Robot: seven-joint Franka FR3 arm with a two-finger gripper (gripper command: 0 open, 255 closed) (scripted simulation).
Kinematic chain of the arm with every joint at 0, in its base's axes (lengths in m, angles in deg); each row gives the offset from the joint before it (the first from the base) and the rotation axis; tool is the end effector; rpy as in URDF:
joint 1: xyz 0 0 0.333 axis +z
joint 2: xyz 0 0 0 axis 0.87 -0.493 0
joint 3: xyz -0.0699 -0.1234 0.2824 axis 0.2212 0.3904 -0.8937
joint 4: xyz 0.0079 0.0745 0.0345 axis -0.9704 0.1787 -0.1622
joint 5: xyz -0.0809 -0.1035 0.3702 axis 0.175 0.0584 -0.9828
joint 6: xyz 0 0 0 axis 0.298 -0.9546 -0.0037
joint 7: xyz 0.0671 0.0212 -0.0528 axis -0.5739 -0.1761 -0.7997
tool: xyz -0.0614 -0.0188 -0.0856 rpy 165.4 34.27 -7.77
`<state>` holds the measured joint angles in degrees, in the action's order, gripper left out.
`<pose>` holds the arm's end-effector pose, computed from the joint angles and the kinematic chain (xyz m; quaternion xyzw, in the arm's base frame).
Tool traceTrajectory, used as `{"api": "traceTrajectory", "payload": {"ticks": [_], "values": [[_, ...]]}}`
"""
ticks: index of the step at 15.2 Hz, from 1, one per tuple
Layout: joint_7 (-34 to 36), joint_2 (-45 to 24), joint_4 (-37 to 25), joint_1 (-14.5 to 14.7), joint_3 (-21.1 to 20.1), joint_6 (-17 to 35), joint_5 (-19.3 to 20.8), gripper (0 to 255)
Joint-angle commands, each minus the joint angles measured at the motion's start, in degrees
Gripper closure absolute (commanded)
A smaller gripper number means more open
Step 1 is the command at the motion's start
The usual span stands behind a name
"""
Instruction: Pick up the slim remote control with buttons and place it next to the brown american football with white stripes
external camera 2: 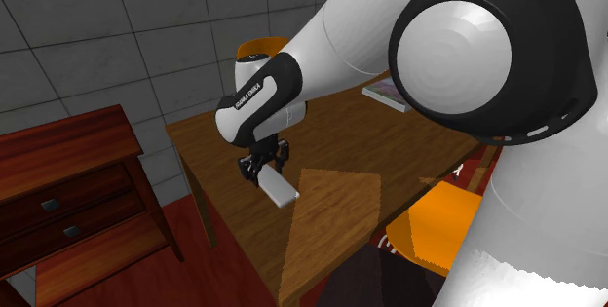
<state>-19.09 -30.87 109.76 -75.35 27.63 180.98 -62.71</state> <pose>0.4903 -0.1913 0.3275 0.9801 -0.1986 -0.0047 0.0031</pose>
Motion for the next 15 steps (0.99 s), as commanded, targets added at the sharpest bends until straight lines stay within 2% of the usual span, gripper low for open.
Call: {"api": "traceTrajectory", "payload": {"ticks": [1, 15], "values": [[0.05, 0.5, -0.24, 0.01, 0.01, -0.74, 0.08, 255], [0.55, 6.26, -5.1, 0.08, -0.02, -11.32, 0.83, 255]]}}
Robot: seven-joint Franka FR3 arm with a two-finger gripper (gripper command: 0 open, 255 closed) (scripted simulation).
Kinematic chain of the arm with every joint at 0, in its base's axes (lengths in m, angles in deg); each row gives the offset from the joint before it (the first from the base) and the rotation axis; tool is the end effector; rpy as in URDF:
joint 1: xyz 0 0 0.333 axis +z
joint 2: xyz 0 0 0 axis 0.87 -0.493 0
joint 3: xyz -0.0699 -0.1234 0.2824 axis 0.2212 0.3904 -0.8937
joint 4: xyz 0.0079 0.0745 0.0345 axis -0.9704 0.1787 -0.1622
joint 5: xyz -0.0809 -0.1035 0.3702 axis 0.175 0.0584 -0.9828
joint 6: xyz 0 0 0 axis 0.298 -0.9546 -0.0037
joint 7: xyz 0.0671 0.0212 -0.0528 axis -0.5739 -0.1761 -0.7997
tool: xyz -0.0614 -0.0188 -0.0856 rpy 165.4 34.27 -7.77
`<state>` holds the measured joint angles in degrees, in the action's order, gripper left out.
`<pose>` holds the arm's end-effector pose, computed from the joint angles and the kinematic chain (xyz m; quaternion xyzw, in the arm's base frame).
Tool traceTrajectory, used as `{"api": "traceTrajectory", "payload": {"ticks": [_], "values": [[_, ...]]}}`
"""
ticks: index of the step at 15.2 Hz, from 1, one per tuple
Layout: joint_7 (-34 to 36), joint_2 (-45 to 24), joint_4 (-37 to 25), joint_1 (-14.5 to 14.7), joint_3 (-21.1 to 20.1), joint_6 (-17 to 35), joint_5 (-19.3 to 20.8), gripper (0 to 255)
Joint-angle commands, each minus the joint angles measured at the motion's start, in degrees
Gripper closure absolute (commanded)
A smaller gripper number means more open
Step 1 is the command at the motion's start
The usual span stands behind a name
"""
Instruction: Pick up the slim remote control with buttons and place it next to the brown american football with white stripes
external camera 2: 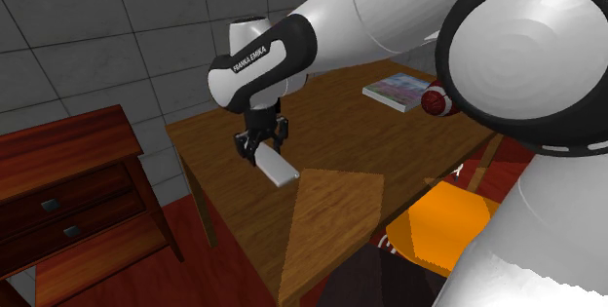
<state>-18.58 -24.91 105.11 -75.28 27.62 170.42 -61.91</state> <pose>0.4901 -0.1914 0.4015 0.9801 -0.1986 -0.0045 0.0032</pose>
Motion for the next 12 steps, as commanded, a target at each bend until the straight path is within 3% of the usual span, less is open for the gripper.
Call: {"api": "traceTrajectory", "payload": {"ticks": [1, 12], "values": [[0.06, 0.62, -0.88, 0.02, -0.02, -1.52, 0.06, 255], [0.22, 3.38, -6.5, 0.06, -0.13, -9.87, 0.33, 255]]}}
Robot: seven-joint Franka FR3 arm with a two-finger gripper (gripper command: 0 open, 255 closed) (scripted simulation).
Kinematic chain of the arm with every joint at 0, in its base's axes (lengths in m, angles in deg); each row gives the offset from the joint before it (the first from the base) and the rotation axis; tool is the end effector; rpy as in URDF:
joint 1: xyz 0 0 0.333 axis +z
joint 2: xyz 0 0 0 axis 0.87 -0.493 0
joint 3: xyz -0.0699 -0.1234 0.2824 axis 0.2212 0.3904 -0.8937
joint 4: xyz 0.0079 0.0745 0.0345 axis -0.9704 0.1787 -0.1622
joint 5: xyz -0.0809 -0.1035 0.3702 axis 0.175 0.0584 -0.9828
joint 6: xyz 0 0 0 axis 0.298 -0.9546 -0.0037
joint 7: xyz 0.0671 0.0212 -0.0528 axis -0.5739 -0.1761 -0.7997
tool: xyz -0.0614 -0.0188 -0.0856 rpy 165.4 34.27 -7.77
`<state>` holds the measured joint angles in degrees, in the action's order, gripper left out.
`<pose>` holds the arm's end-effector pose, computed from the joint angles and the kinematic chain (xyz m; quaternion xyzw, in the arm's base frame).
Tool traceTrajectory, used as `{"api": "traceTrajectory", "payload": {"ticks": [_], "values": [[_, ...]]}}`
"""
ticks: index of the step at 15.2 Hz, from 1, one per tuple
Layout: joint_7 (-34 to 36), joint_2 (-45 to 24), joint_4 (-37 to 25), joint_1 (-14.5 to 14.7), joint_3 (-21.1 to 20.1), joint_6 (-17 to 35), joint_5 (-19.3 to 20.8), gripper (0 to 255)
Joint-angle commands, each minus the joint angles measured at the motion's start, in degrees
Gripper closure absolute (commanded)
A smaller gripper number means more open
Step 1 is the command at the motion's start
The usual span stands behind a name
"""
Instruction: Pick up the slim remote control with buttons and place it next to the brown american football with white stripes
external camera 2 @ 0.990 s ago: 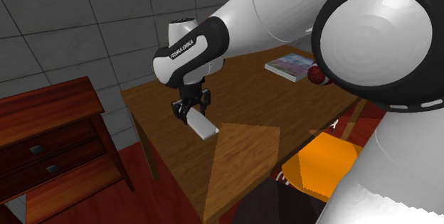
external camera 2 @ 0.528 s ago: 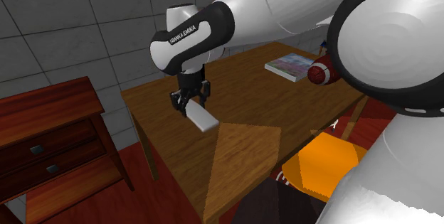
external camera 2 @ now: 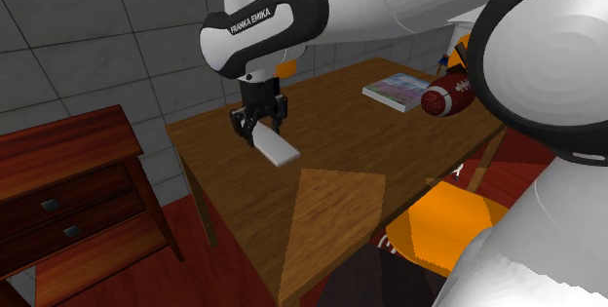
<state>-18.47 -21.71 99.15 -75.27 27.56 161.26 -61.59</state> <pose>0.4900 -0.1922 0.4650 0.9801 -0.1986 -0.0047 0.0031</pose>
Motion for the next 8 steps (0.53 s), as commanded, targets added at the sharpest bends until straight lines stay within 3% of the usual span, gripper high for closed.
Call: {"api": "traceTrajectory", "payload": {"ticks": [1, 8], "values": [[0.12, 0.35, -1.12, 0.06, -0.08, -1.48, 0.03, 255], [0.15, 1.26, -5.56, 0.09, -0.14, -6.81, 0.08, 255]]}}
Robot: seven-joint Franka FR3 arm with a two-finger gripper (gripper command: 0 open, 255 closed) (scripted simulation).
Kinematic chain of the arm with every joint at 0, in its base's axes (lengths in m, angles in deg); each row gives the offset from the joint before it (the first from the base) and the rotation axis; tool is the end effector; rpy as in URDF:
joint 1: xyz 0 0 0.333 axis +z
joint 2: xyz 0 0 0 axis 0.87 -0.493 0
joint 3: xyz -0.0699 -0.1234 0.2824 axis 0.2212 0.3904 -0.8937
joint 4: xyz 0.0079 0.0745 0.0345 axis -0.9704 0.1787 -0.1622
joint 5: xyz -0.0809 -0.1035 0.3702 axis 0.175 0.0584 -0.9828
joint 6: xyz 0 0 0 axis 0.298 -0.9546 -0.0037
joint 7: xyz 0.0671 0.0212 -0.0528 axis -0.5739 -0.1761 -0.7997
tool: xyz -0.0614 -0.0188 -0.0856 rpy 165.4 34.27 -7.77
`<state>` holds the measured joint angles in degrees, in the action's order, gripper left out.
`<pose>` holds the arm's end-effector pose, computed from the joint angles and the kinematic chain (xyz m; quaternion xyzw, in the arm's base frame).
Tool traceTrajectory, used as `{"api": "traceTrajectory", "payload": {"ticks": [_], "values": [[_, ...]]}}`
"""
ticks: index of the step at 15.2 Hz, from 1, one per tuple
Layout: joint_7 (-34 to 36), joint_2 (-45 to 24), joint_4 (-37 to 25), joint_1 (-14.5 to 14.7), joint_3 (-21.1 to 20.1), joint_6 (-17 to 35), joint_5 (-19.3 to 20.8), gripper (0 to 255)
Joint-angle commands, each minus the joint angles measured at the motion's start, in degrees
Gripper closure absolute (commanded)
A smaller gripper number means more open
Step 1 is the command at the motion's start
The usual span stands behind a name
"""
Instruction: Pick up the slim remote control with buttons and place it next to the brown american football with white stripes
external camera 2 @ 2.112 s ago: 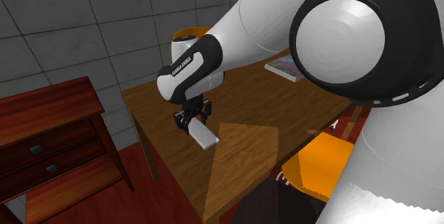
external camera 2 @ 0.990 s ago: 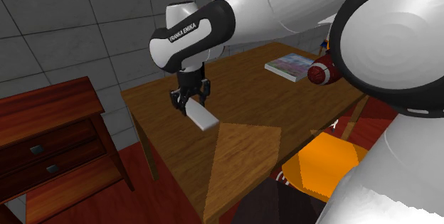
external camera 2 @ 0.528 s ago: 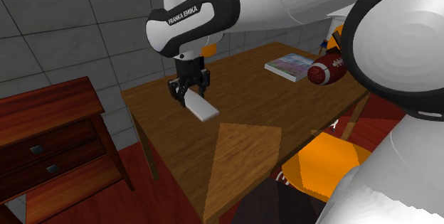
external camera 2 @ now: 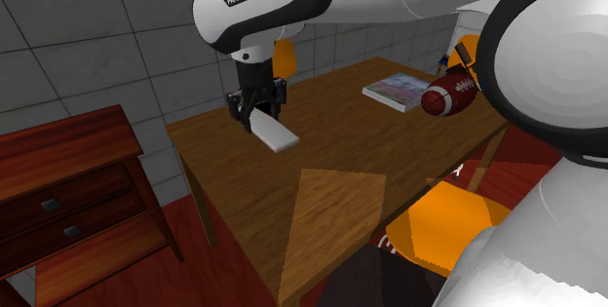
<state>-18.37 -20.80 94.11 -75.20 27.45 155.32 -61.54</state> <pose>0.4915 -0.1920 0.5061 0.9801 -0.1986 -0.0046 0.0031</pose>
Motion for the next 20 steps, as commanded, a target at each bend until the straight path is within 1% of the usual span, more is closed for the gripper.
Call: {"api": "traceTrajectory", "payload": {"ticks": [1, 6, 13, 20], "values": [[0.05, 0.42, -1.2, 0.03, -0.04, -1.63, 0.04, 255], [0.03, 0.63, -4.57, 0.05, -0.07, -5.21, 0.04, 255], [-9.3, 2.27, -2.95, -4.22, 5.29, -5.03, 1.06, 255], [-19.08, 1.04, -4.52, -8.45, 10.96, -5.13, 1.54, 255]]}}
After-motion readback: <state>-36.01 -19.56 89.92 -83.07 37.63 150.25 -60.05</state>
